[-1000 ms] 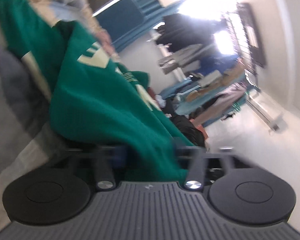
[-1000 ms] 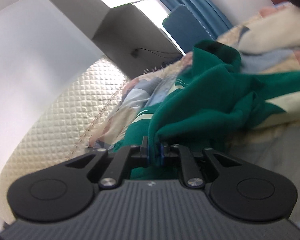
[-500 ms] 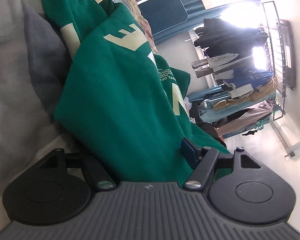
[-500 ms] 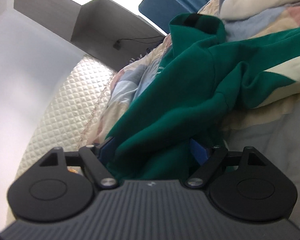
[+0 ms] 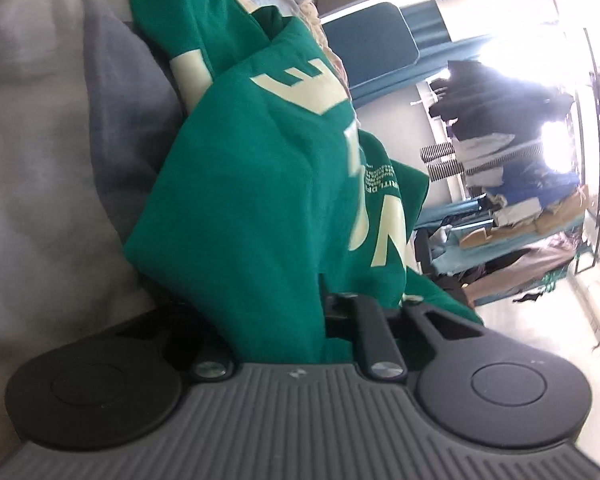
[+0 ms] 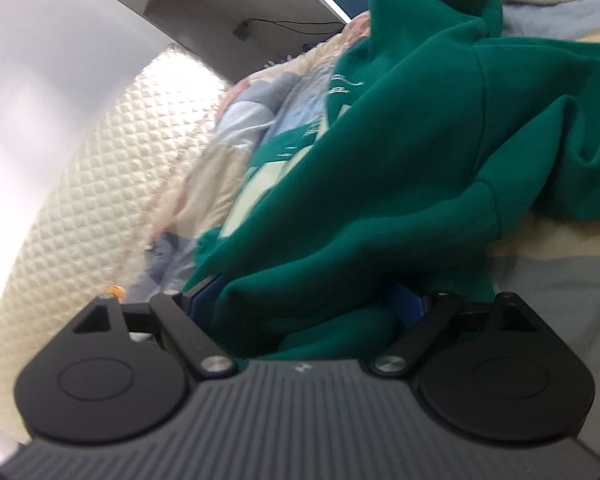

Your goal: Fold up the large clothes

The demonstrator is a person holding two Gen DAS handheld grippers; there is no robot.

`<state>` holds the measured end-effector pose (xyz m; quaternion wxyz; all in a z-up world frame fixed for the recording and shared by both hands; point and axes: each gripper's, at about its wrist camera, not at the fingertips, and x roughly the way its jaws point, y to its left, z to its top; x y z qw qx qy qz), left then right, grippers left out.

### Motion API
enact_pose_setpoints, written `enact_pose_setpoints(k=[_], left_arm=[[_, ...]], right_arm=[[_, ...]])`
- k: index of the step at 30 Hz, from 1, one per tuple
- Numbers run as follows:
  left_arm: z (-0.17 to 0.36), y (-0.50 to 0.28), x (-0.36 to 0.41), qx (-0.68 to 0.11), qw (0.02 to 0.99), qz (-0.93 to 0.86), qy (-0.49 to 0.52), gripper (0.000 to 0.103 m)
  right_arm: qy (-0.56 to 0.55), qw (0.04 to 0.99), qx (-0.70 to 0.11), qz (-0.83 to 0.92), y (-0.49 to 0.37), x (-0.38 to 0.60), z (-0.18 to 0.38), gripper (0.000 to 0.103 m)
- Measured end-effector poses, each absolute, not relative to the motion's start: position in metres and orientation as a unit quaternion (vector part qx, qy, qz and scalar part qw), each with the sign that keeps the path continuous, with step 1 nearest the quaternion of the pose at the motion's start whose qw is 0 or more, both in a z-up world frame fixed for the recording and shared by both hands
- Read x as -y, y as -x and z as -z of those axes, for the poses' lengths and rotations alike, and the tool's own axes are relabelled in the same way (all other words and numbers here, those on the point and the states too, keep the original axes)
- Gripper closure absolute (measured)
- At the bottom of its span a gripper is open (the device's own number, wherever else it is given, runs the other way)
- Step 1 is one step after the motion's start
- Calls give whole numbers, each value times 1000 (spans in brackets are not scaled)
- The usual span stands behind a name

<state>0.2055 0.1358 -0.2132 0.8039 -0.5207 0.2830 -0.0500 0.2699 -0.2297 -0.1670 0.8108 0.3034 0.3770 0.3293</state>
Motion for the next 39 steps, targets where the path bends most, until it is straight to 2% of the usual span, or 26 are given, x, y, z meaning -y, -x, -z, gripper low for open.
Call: enact_pose_setpoints(k=[3,6,11,13,14,15,18,22,29,39], left_arm=[[198,-197,-133,-245,817,71,517,95],[183,-189,-131,-213,823,101,517,96],[176,-184,-128,-200,838,106,497,96],[175,-179,-127,-195,841,105,493,96],[173,-176,-126,-191,844,106,489,96],[170,-173,-124,-186,848,108,485,96],[157,-163,-119,-173,863,115,461,97],[125,-147,-113,-140,874,139,444,97],[27,-120,-98,-52,886,199,416,97],[-151,-88,-78,53,901,262,341,97]], right_arm=[[-300,817,-359,-338,-264,228,154,12],[-246,843,-352,-325,-256,217,146,12],[-188,862,-375,-283,-258,212,166,15],[-187,865,-377,-273,-259,221,172,34],[-193,863,-381,-269,-262,227,175,55],[-203,862,-382,-266,-262,231,178,66],[-224,871,-345,-267,-251,248,167,78],[-248,887,-249,-300,-225,270,121,80],[-227,900,-101,-359,-171,298,4,81],[-232,886,34,-399,-141,325,-159,82]])
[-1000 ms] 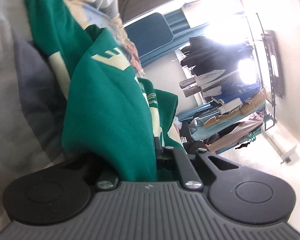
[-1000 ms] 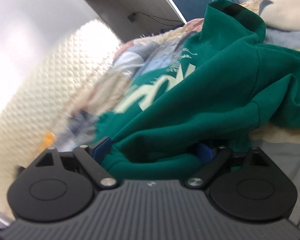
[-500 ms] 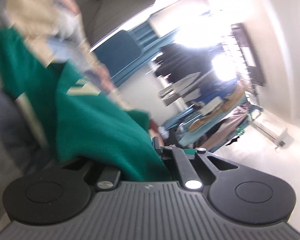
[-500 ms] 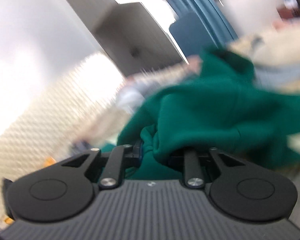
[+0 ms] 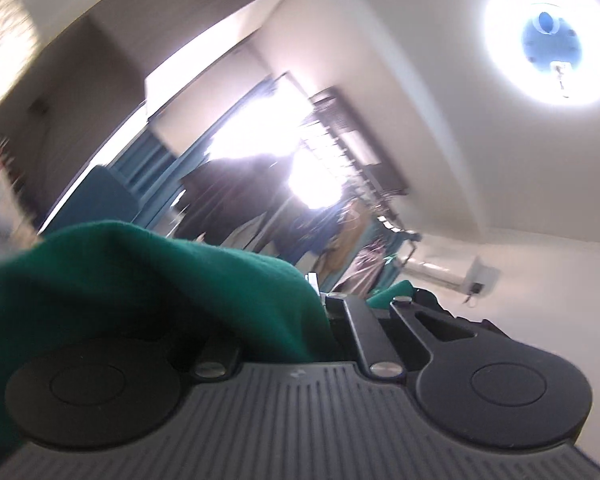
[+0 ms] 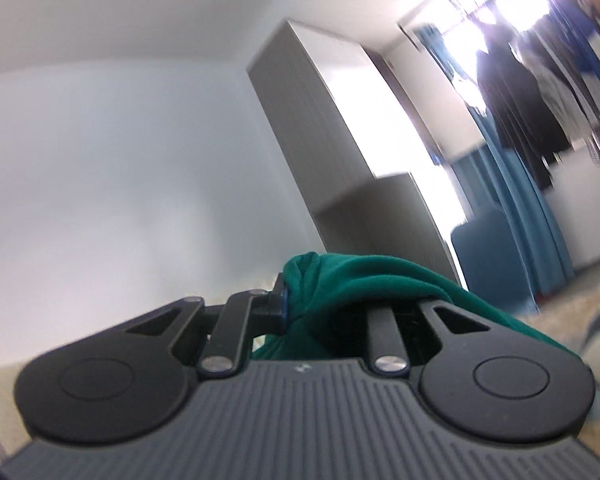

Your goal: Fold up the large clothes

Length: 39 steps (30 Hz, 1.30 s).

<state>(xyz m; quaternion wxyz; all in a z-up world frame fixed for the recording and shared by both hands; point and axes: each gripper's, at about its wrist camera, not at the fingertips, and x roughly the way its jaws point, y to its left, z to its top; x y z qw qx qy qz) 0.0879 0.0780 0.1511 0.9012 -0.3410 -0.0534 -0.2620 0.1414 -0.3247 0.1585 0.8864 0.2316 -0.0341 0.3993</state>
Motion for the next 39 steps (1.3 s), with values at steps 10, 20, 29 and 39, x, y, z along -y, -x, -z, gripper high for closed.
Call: enact_pose_setpoints(k=[10,20,29,39], left_arm=[[-343,-41,-58,144,901,308,269,97],[-313,-106,-66,70,926,258,266,96],[-103,-286,-102,-53,944,166,280,96],[133,-531,-116,-163,949,104,249,96]], right_arm=[[-199,875,162,-409,-123,341,-316,82],[-153,922,94,-343,-213,317,-309,81],[-125,950,-30,-284,-368,272,-112,81],[-91,965,-115,-220,-537,223,111,80]])
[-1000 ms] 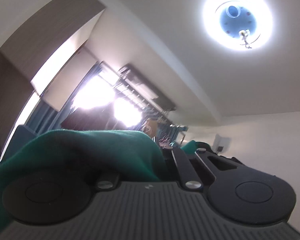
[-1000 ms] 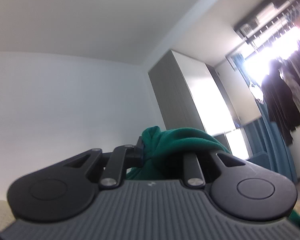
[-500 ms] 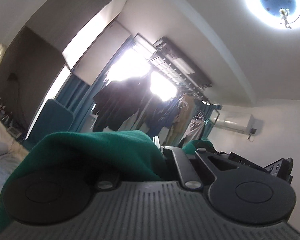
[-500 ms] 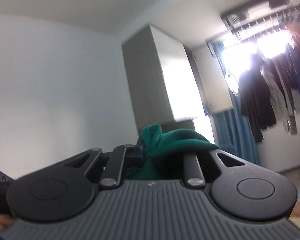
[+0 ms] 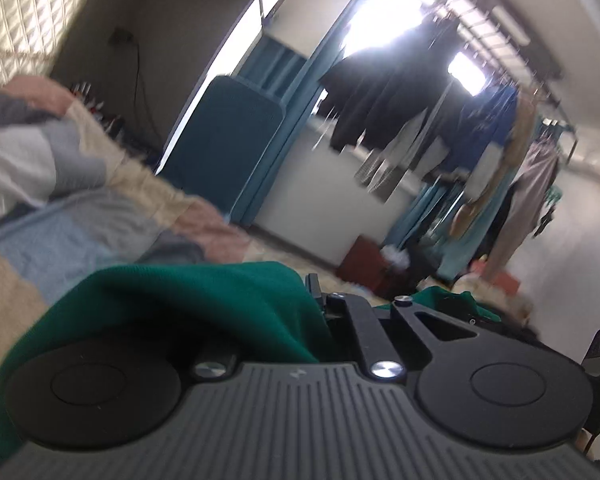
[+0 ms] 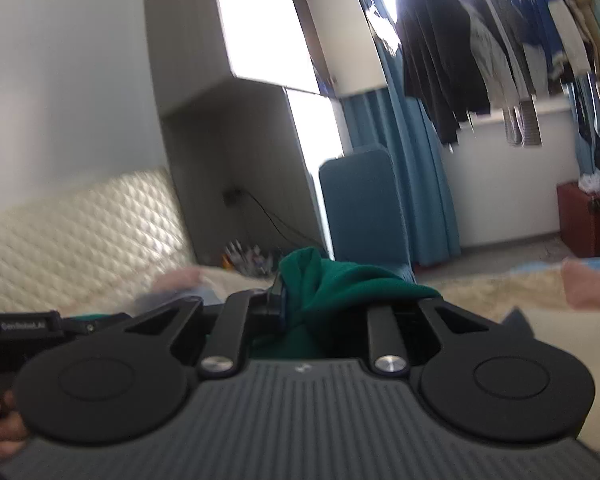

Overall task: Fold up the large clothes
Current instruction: 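Lower the hoodie onto the quilt with both grippers and open them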

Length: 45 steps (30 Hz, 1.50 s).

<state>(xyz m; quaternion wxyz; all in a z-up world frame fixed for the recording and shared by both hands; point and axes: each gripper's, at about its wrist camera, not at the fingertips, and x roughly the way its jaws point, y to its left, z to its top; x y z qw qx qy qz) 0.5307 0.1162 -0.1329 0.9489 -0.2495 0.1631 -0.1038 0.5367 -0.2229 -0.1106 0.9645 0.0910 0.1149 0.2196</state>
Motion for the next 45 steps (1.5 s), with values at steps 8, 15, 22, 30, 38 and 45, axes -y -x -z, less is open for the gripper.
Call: enact_pose_setpoints(k=[8,15,22,30,38,45], left_arm=[[255,-633,-116,-281,932,70,218,96],[259,-633,-127,-344,908,50,234,95],[205,-579,-120,-337,911,46,232,73],[145,-492,-113,-294,933,47,200,60],[90,-375,-92,-243,953,49,174,60],[60,-279,-82,-238,950,54,194,60]], right_arm=[[-43,956,-224,-185,-575,194,232,79],[-22,946,-268,-181,-594,176,238,78],[-30,946,-270,-176,-590,176,240,77],[-64,951,-243,-182,-536,192,204,51],[-52,954,-196,-220,-427,199,144,51],[-71,949,-193,-240,-322,220,103,51]])
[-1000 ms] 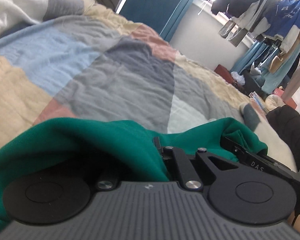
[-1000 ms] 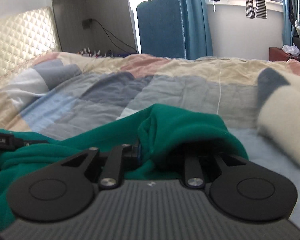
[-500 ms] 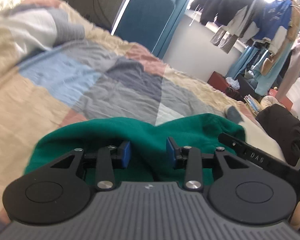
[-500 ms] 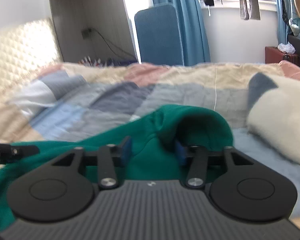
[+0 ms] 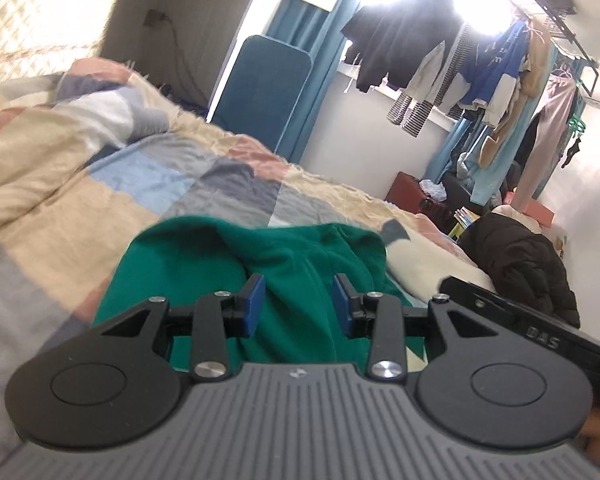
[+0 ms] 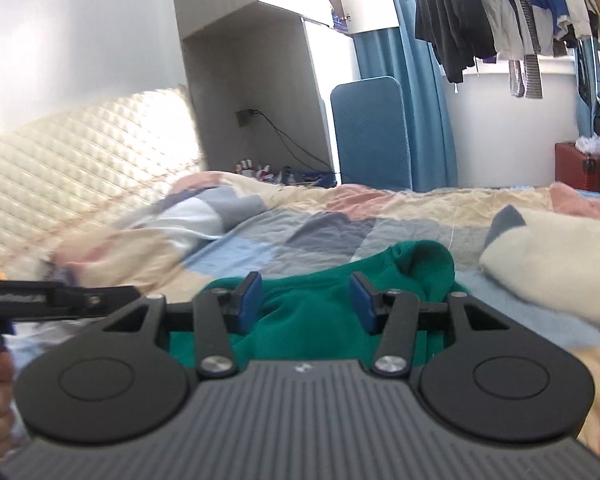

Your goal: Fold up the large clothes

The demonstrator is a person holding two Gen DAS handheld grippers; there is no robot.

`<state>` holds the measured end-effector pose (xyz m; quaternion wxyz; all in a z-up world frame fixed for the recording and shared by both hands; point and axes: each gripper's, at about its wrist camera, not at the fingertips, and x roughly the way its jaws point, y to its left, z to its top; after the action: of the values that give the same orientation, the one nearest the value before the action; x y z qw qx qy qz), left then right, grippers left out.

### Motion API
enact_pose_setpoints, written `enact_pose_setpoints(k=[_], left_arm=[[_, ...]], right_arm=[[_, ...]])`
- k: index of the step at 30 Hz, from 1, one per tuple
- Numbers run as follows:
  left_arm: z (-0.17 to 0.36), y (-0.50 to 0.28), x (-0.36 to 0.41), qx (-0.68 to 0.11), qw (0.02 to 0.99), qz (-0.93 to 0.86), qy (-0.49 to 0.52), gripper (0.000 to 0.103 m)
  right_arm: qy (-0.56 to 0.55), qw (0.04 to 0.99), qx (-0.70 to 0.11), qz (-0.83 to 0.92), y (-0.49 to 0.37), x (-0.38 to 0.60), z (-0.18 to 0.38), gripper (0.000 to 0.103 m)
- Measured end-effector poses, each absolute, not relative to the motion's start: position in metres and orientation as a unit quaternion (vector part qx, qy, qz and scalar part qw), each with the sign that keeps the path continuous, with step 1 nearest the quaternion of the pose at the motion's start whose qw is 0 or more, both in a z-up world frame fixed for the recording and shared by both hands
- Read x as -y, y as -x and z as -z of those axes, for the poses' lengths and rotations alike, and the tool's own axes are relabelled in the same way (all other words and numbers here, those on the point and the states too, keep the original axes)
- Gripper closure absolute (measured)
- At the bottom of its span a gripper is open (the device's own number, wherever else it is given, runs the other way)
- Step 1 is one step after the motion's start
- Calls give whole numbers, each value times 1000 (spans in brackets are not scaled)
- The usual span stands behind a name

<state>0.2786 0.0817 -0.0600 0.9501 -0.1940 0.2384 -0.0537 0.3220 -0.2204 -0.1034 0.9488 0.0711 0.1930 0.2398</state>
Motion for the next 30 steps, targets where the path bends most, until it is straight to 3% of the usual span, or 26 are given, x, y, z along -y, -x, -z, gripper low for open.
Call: enact_pose_setpoints(k=[8,15,20,21,23,30], left_arm=[[89,-202,-78,-258,945,48,196,60],[126,-189,-73,-289,942,31,165,60],[132,-201,-79,-285,944,41,164,60],[133,-203,-81,-284,943,40,169,60],[134,-207,-88,-283,942,40,178,60],[143,-229,-109,-281,942,36,181,60]], right_arm=[[-78,948,-209,-228,-248,245,115,51],[-69,938,-245,-235,-244,232,144,51],[-64,934,-262,-234,-261,218,165,33],[-64,933,-268,-231,-266,215,170,24],[-64,932,-277,-226,-279,208,180,14],[-38,927,-317,-198,-332,168,221,14]])
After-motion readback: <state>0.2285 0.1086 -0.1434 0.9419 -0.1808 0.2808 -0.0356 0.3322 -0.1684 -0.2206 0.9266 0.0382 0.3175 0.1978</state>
